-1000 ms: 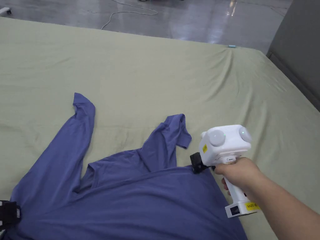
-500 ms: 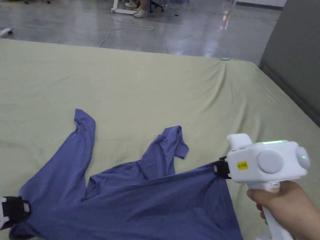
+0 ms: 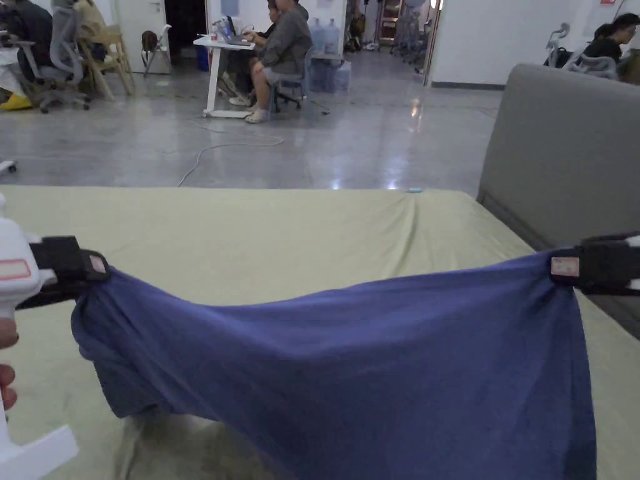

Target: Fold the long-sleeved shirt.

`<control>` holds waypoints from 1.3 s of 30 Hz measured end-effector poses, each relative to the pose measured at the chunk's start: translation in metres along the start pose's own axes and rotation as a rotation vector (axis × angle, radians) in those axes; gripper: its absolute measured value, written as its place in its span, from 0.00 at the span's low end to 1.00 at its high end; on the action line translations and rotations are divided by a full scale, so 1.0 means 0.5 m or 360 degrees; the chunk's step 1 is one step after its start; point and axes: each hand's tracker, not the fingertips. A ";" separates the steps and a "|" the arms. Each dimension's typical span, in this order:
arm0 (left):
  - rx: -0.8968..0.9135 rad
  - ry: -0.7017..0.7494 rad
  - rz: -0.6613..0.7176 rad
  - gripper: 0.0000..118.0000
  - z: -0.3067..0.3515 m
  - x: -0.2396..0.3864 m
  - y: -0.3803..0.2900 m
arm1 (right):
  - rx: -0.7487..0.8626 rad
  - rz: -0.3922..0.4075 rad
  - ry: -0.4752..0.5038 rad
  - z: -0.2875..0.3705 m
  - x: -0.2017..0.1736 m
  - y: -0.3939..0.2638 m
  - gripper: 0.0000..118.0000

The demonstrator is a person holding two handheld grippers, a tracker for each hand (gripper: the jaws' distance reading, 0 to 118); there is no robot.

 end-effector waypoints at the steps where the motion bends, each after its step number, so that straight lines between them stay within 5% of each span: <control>1: 0.0035 -0.0024 -0.0037 0.00 -0.004 0.025 0.039 | 0.0021 0.0008 -0.0006 0.001 0.000 0.042 0.00; 9: 0.0285 -0.0072 -0.0084 0.00 -0.025 0.158 0.385 | 0.0229 0.0074 -0.0139 -0.013 -0.015 0.378 0.00; 19: 0.0575 0.0094 -0.0132 0.00 -0.061 0.260 0.699 | 0.0395 -0.0145 -0.0184 -0.128 -0.075 0.666 0.00; 22: 0.0673 0.0168 -0.0267 0.00 -0.060 0.291 0.732 | 0.0476 -0.0126 -0.0213 -0.143 -0.091 0.704 0.00; 29: 0.0697 0.0249 -0.0418 0.00 -0.109 0.279 0.723 | 0.0460 -0.0072 -0.0273 -0.233 -0.097 0.701 0.00; 39: -0.0023 0.0490 -0.0422 0.00 -0.424 0.028 0.493 | -0.0096 -0.0107 -0.0215 -0.611 -0.038 0.411 0.00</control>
